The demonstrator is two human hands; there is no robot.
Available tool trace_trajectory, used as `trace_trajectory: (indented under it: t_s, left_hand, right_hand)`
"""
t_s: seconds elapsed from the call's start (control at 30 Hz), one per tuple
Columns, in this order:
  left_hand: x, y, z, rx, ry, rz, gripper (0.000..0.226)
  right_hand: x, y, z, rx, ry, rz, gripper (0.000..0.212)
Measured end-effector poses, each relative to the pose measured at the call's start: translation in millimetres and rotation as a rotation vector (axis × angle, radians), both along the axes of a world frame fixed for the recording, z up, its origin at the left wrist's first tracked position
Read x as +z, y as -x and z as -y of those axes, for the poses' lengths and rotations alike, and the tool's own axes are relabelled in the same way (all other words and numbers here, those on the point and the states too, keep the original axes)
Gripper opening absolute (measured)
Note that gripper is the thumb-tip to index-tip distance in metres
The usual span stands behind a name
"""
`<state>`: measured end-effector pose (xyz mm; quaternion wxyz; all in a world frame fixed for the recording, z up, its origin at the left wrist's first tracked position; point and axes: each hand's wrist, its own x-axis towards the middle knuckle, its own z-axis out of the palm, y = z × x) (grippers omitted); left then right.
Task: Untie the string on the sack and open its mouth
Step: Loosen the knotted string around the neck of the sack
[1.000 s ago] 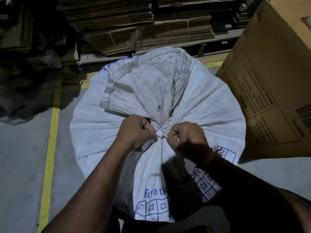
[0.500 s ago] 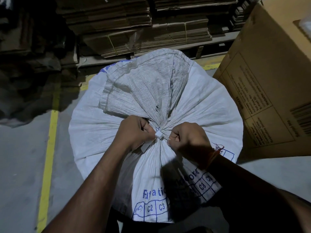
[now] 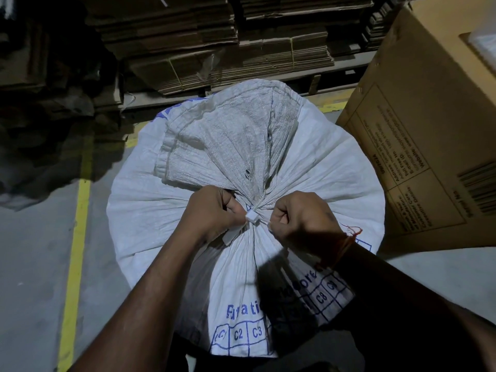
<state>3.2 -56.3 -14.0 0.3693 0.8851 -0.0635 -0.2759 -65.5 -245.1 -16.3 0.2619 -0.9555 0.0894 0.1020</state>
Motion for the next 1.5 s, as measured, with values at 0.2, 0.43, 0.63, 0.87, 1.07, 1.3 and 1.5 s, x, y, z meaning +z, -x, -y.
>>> trace_trajectory:
  t_s: [0.2, 0.43, 0.63, 0.87, 1.07, 1.3, 1.5]
  left_hand:
    - [2, 1, 2, -0.036, -0.020, 0.014, 0.017]
    - [5, 1, -1, 0.007, -0.011, -0.023, 0.012]
    - [5, 0, 0, -0.005, -0.023, -0.018, 0.014]
    - [-1, 1, -1, 0.016, 0.051, -0.097, 0.010]
    - [-11, 3, -1, 0.255, 0.185, -0.197, 0.023]
    - [-26, 1, -4, 0.341, 0.177, -0.178, 0.029]
    - [-29, 1, -1, 0.334, 0.132, -0.143, 0.024]
  right_hand:
    - [-7, 1, -13, -0.021, -0.091, 0.081, 0.017]
    - [7, -1, 4, 0.031, -0.049, -0.084, 0.013]
    - [-1, -6, 1, 0.004, -0.060, -0.062, 0.009]
    - [-9, -8, -3, -0.029, -0.198, -0.012, 0.016]
    - [-9, -9, -4, -0.055, -0.248, -0.053, 0.014]
    - [-11, -10, -5, -0.123, -0.324, -0.156, 0.008]
    - [-21, -16, -13, -0.443, -0.779, -0.122, 0.015]
